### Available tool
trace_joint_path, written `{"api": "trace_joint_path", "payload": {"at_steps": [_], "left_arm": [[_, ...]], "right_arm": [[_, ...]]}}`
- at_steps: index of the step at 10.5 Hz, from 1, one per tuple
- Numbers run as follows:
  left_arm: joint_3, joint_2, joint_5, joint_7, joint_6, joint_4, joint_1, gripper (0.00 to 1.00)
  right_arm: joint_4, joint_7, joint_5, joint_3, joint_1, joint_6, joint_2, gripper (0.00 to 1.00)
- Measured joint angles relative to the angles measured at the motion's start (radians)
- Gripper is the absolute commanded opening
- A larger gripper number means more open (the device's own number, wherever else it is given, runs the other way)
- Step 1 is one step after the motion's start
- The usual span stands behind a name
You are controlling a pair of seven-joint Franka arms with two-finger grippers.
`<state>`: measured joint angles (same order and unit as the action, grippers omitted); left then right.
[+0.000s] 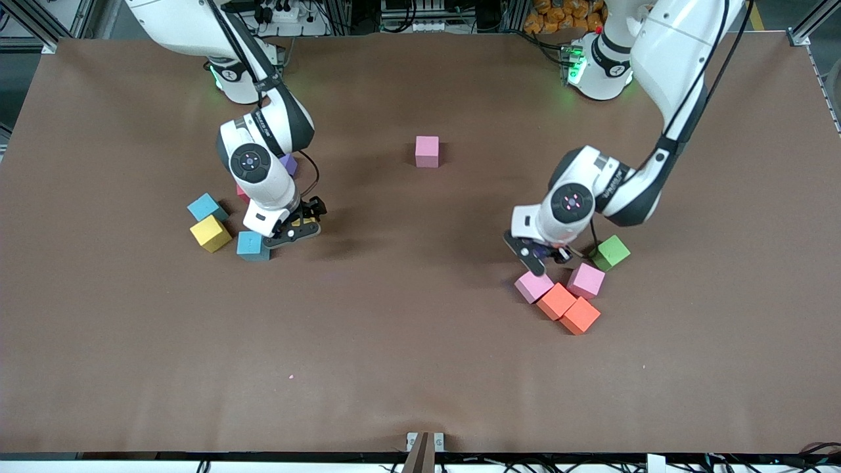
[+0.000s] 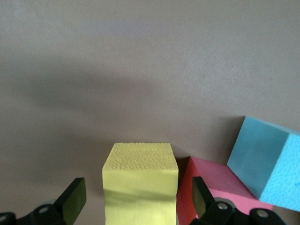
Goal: Form number 2 with 11 blocks
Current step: 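Grasp the blue cube with the left gripper while the right gripper grasps yellow, then carry the blue cube beside the lone pink cube with the left gripper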
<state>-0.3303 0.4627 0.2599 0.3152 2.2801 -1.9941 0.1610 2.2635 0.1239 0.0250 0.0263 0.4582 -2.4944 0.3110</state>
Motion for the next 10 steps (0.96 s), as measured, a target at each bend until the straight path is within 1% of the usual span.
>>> {"api": "trace_joint_path", "payload": {"at_steps": [3,4,5,6,8,10], "left_arm": [[-0.11,-0.161,0.001,0.008,-0.019,-0.136,0.002,0.58],[-0.15,-0.203,0.001,0.013,-0.02,-0.171,0.003,0.58],[-0.199,-0.232,0.003,0.021,-0.02,-0.193,0.004,0.57],[-0.245,-0.243,0.026,0.026,-0.02,-0.201,0.005,0.57],[-0.315,-0.246,0.058,0.038,-0.02,-0.21,0.006,0.58],[-0.364,-0.244,0.065,0.041,-0.02,-0.219,0.014,0.57]], "right_arm": [[0.017,0.0,0.0,-0.001,0.001,-0.002,0.003,1.0],[0.02,0.0,0.0,-0.001,0.001,-0.011,0.005,0.97],[0.028,0.0,0.0,-0.002,0.001,-0.033,0.009,0.83],[0.035,0.0,0.0,-0.002,0.001,-0.05,0.012,0.58],[0.037,0.0,0.0,-0.001,0.0,-0.054,0.013,0.57],[0.03,0.0,0.0,0.004,-0.005,-0.051,0.005,0.52]]}}
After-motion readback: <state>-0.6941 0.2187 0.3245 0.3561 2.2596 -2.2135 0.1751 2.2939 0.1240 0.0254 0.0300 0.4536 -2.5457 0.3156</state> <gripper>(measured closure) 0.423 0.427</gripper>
